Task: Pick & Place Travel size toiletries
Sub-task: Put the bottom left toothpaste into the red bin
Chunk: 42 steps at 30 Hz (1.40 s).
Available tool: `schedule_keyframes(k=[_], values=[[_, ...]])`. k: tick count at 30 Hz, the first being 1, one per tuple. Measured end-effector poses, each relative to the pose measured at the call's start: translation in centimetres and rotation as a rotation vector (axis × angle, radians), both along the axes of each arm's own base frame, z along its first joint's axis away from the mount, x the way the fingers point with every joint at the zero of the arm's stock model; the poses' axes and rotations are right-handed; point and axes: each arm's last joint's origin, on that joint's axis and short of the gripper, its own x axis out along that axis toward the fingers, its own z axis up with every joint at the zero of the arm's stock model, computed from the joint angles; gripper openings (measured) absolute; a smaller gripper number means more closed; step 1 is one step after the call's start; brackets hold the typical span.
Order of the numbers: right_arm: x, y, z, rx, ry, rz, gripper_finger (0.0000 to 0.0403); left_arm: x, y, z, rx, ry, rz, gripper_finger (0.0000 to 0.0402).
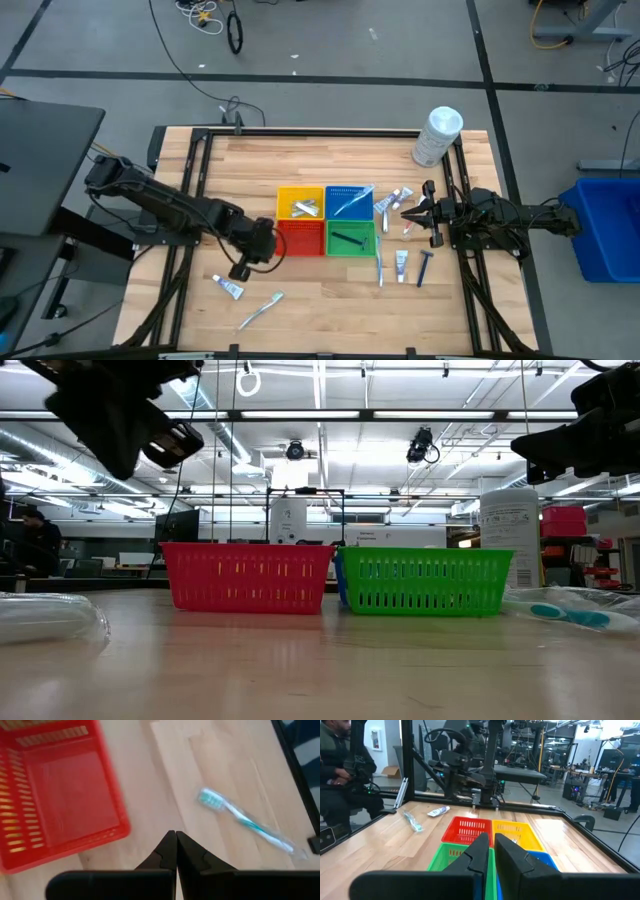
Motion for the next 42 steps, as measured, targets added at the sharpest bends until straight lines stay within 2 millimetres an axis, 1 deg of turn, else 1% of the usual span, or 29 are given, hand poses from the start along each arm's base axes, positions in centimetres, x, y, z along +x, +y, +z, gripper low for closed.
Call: schedule_keyframes(k=[8,16,21,24,29,36,38,42], values=[[0.0,0.0,0.0,0.000,0.000,0.000,0.0040,-1.1,-2.6,0.0,0.072,-0.033,-0.127,0.0003],[0.0,0.0,0.0,0.000,-0.001,0.000,0.0040,-2.9,-4.9,-0.3,0.058,0.047,-0.113,0.0004],[0.0,0.0,0.0,0.000,0.000,0.000,0.0041,-4.3,-6.3,-0.5,0.078,0.084,-0.175,0.0004],[0.0,0.0,0.0,0.000,0.000,0.000,0.0040,-5.0,-6.8,-0.6,0.087,0.112,-0.157,0.0012],[0.0,0.0,0.0,0.000,0.000,0.000,0.0041,-5.8,-7.2,-0.8,0.122,0.137,-0.118,0.0052],[0.0,0.0,0.0,0.000,0.000,0.000,0.0041,-6.3,-7.6,-0.9,0.119,0.155,-0.089,0.0130],[0.0,0.0,0.0,0.000,-0.001,0.000,0.0041,-6.5,-7.6,-1.4,0.110,0.165,-0.073,0.0154],[0.0,0.0,0.0,0.000,-0.001,0.000,0.0040,-7.2,-7.1,-3.2,0.098,0.239,-0.034,0.0195]])
